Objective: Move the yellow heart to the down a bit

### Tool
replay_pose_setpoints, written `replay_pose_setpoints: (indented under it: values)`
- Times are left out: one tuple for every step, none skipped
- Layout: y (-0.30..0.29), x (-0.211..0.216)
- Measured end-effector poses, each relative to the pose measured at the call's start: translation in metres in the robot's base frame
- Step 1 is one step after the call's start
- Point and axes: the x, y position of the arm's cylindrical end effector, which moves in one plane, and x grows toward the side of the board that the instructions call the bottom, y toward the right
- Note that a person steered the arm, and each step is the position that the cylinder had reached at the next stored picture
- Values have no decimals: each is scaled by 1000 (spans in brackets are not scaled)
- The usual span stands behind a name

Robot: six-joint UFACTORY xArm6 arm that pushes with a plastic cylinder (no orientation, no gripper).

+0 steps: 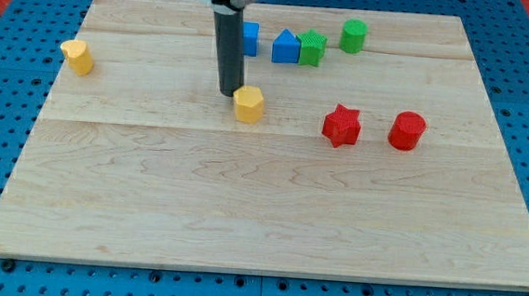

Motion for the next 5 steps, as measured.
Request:
replay_pose_setpoints:
  values:
    - [15,25]
    - [6,18]
    - [-5,2]
    - [-13,-7]
    - [-14,-16]
